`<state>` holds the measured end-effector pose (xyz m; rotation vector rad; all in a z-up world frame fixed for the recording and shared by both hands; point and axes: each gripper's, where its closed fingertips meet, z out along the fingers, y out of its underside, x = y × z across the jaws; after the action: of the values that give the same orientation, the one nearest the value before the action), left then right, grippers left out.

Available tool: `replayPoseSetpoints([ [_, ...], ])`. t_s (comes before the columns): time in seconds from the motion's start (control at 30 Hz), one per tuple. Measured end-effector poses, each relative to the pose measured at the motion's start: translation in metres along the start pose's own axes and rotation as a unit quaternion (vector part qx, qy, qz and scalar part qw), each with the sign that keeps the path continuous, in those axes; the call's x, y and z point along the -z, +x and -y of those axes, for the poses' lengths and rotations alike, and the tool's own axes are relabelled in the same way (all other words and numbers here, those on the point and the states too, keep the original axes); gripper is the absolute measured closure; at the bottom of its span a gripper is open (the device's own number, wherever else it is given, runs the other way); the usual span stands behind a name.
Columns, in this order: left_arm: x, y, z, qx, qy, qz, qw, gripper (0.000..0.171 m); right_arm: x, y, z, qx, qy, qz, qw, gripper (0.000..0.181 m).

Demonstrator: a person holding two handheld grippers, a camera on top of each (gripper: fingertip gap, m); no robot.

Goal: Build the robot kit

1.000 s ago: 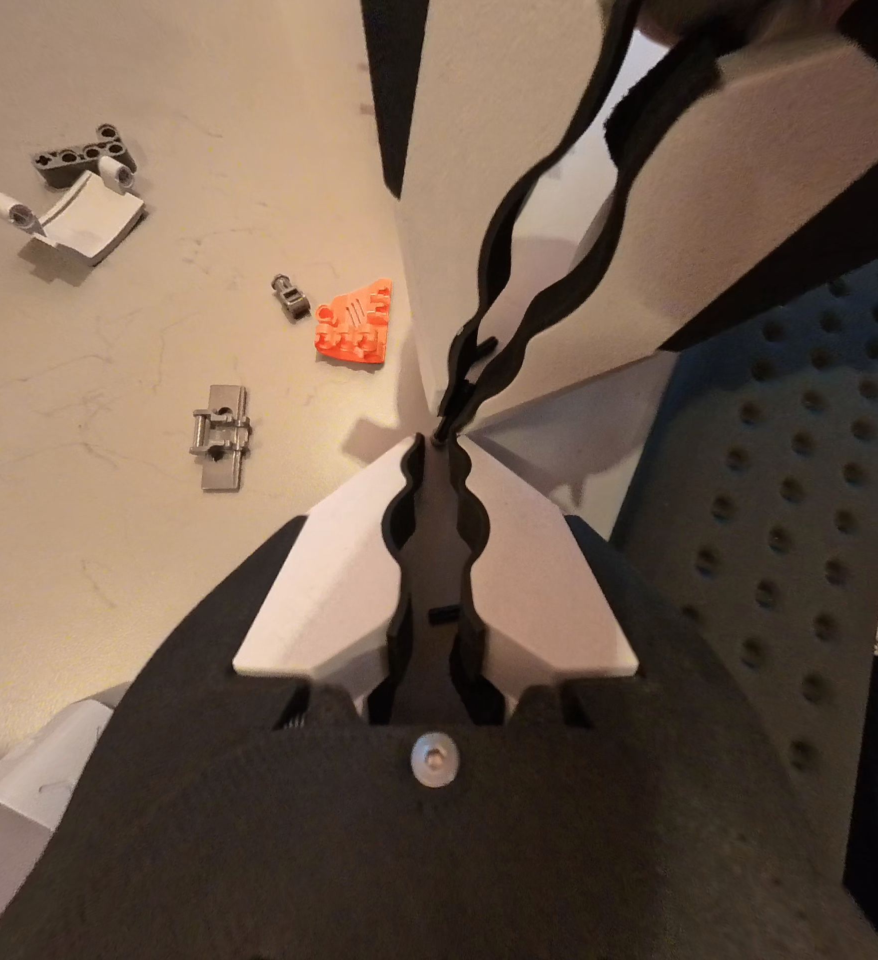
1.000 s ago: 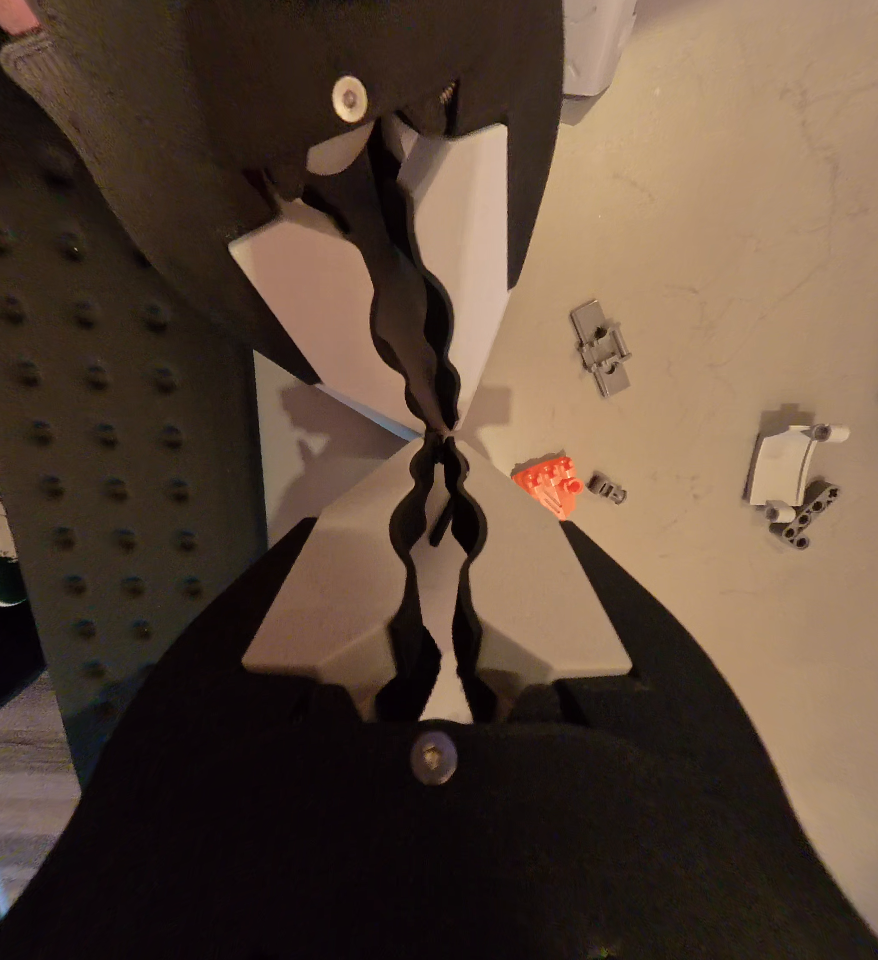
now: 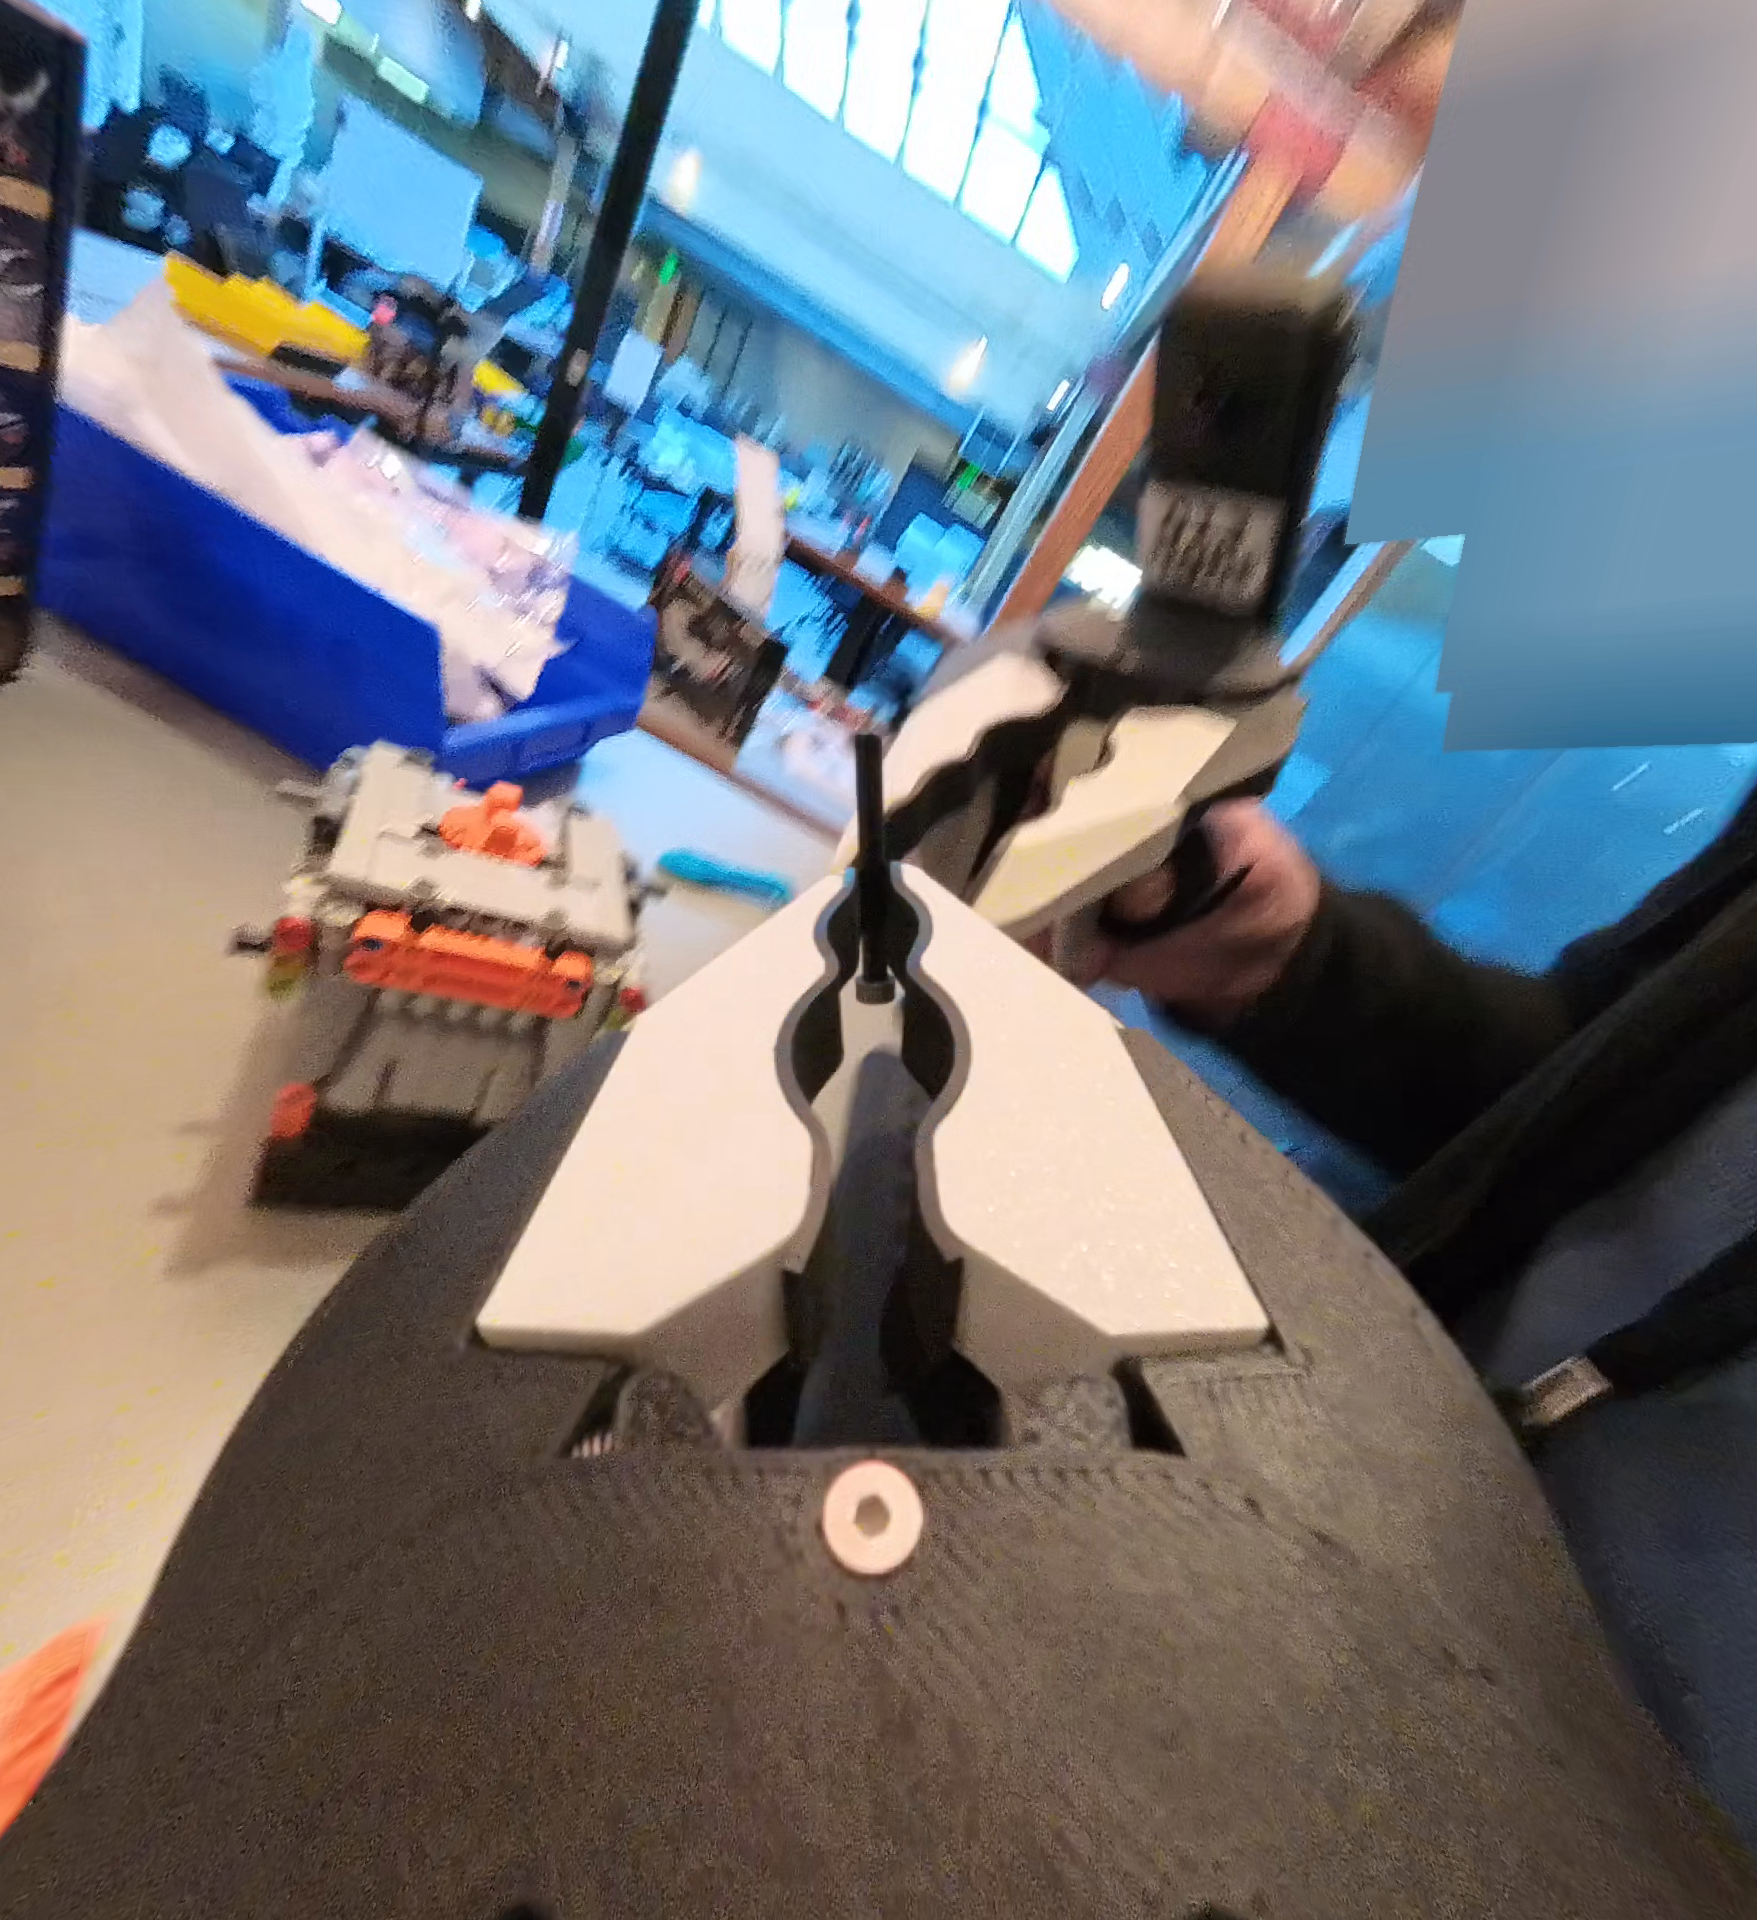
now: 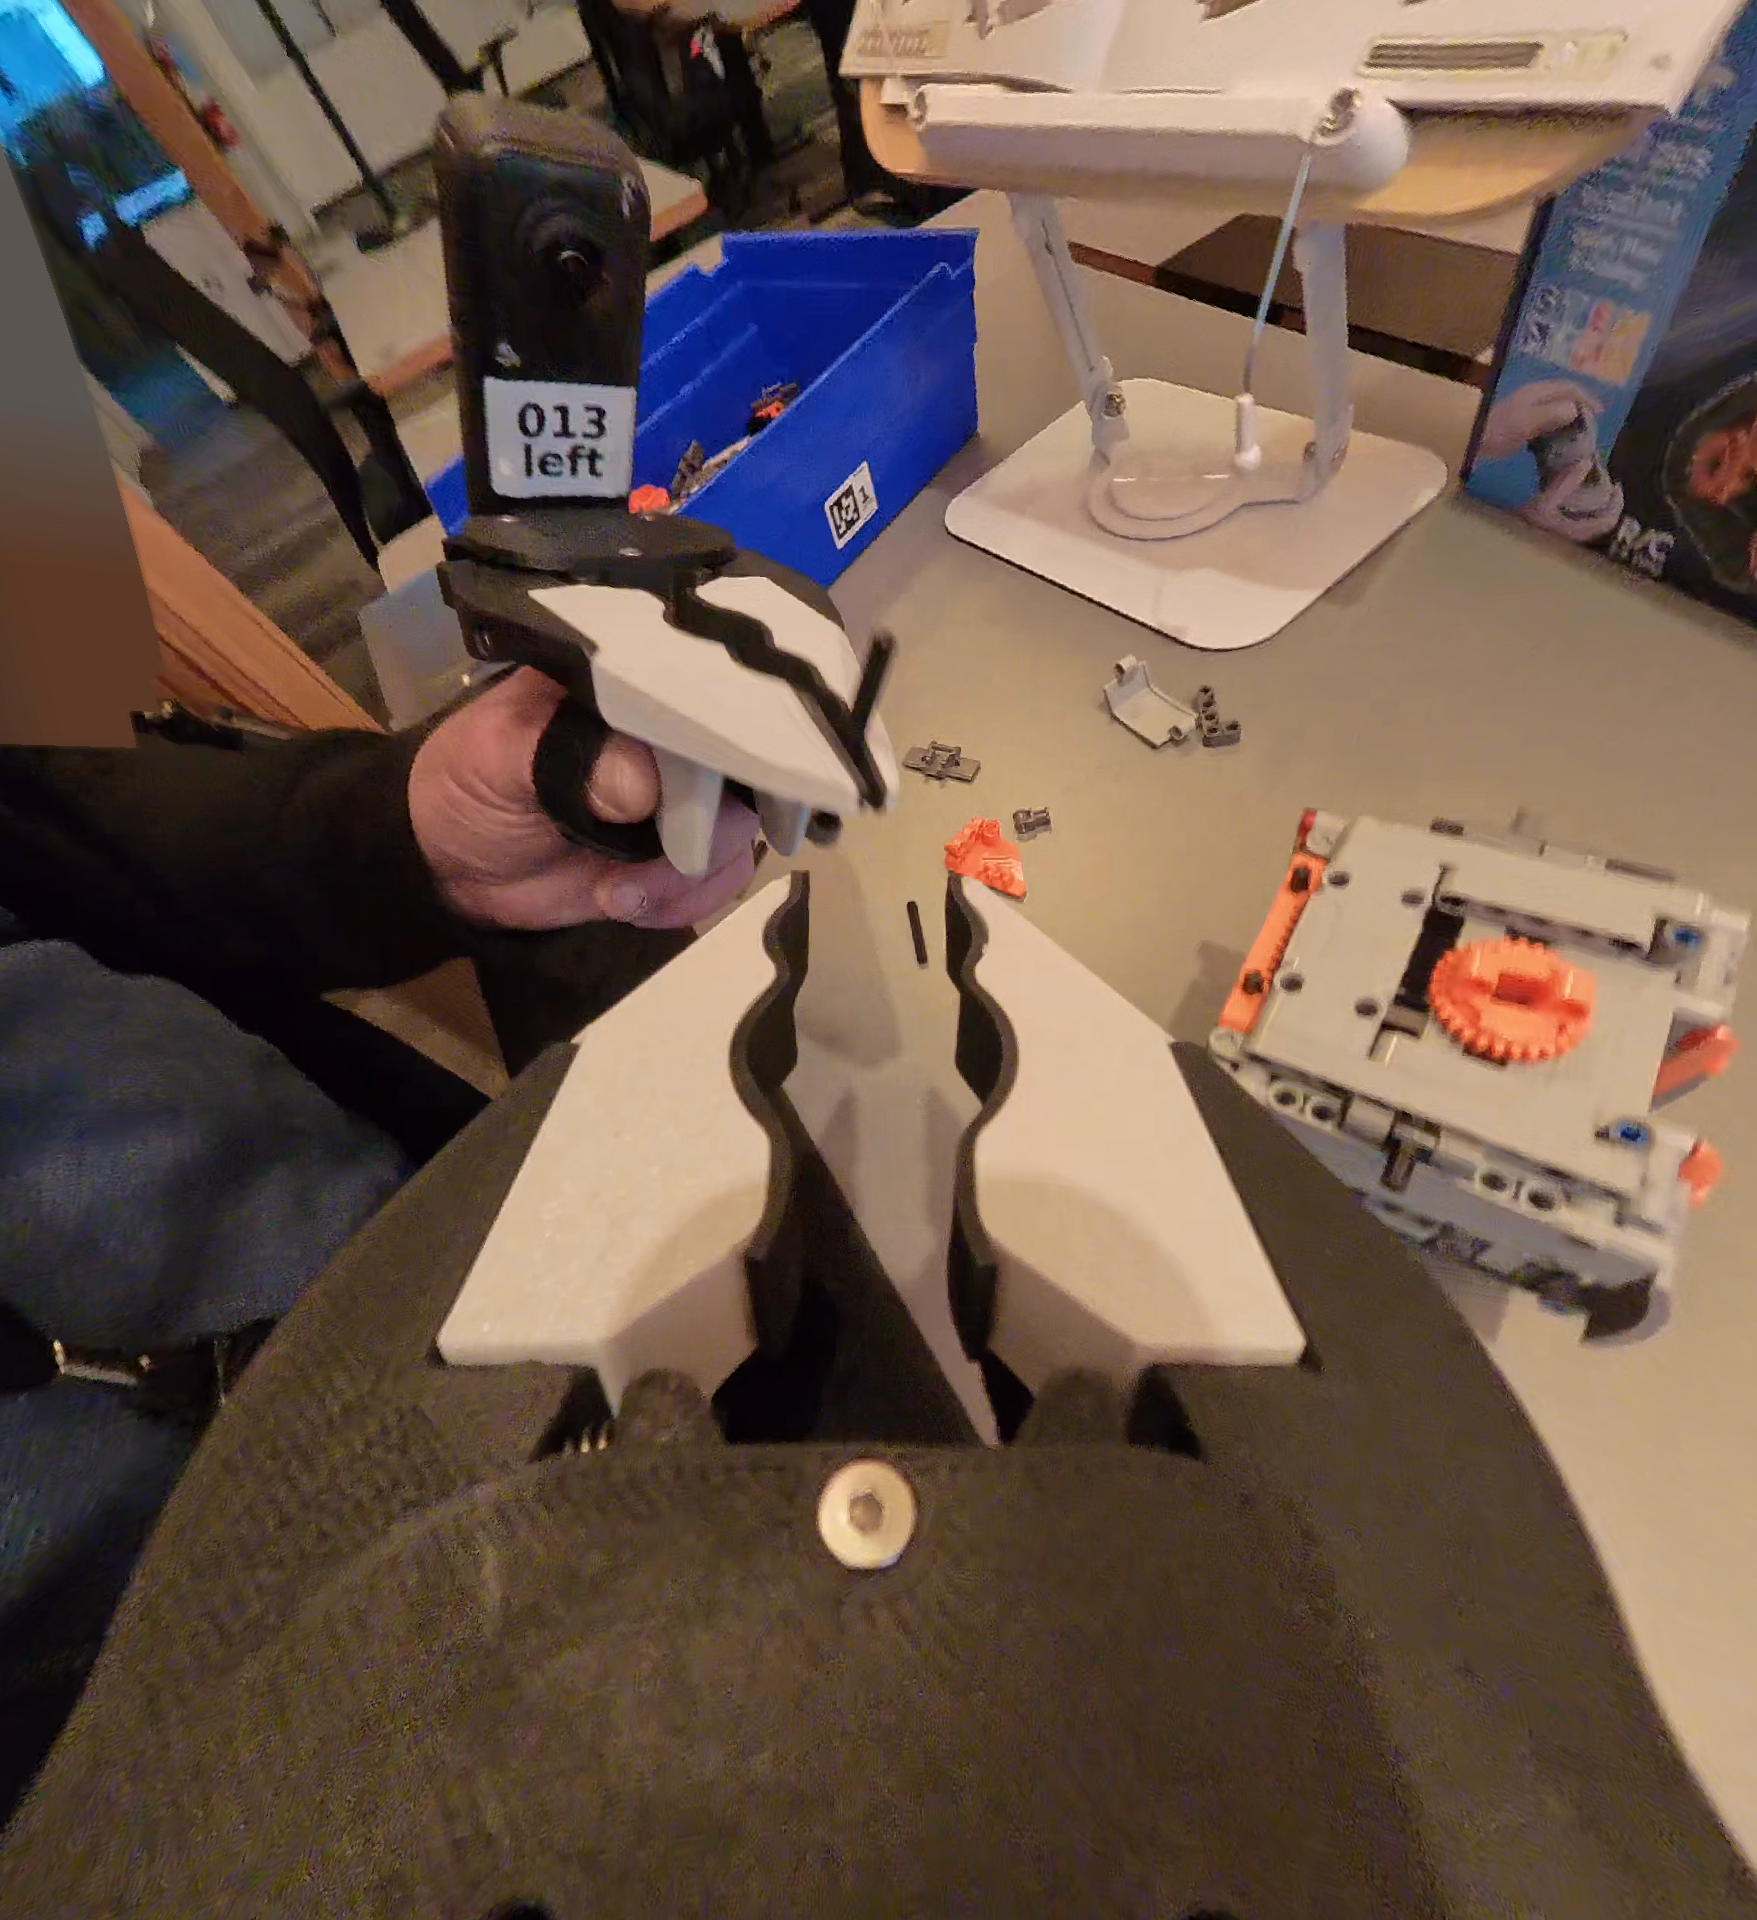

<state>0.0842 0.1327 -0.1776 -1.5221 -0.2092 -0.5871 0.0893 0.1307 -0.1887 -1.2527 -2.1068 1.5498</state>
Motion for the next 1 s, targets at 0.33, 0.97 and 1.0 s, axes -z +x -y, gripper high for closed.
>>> replayPoseSetpoints([
  [0.33,-0.025,0.012,0.023,0.12,0.134,-0.09,0.98,0.171,0.005,-0.004,0.016,-0.025,0.094,-0.004,0.995,0.176],
  [0.97,-0.012,-0.001,-0.008,0.03,-0.067,-0.036,0.997,0.17,0.003,0.014,-0.02,0.266,-0.178,-0.069,0.945,0.177],
  [1.0,-0.011,-0.002,-0.011,0.022,-0.074,-0.03,0.997,0.17,0.002,0.015,-0.021,0.27,-0.18,-0.067,0.943,0.177],
])
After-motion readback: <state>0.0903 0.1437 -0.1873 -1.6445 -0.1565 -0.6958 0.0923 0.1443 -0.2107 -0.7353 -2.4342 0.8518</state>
